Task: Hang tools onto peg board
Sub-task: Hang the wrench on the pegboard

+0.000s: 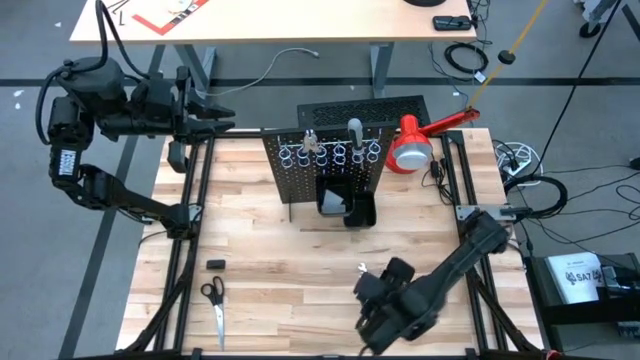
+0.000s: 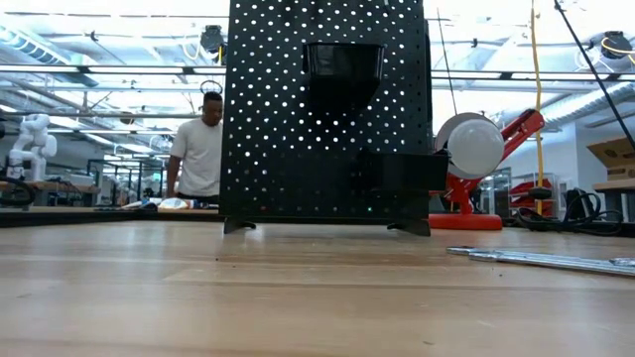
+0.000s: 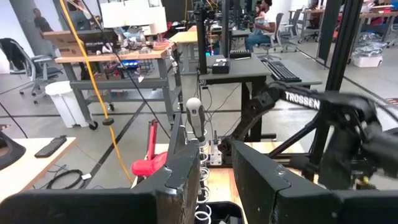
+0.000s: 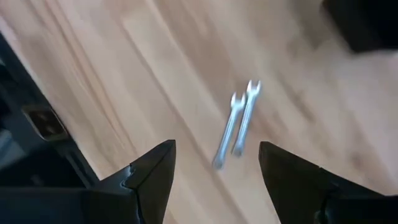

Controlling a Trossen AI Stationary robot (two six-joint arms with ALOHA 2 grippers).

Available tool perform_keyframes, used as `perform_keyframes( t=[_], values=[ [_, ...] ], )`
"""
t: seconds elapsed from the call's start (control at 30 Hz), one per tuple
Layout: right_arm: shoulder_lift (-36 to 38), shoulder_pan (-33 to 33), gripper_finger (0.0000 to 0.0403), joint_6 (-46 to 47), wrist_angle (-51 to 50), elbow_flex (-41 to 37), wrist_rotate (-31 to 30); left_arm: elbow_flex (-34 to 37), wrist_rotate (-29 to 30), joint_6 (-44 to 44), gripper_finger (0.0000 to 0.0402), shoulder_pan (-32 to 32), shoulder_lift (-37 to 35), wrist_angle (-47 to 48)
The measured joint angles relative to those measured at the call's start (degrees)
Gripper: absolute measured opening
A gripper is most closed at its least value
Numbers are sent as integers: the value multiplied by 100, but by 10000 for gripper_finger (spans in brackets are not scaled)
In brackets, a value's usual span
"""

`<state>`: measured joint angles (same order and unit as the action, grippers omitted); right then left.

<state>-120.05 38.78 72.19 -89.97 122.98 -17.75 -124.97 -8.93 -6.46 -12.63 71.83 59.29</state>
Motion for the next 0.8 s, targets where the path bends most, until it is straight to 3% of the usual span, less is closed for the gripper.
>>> perform_keyframes(
  t=[0.13, 0.3, 0.5, 0.7, 0.8],
  values=[
    [-496, -130, 226, -243, 120, -4, 838, 0, 0, 0, 105, -1, 7, -1],
    [-930, -390, 226, -884, 661, -4, 977, 0, 2, -13, 105, -1, 17, -14],
    [-1032, -947, 226, -2495, 2455, -3, 242, 0, 0, -13, 105, 1, 55, -14],
    [-902, -1393, 226, -3636, 2628, -2, -1015, 0, 0, -6, 105, -2, 104, -16],
    [-883, -1482, 226, -4328, 3322, -2, -1243, 0, 0, -7, 105, 0, 130, -16]
  ],
)
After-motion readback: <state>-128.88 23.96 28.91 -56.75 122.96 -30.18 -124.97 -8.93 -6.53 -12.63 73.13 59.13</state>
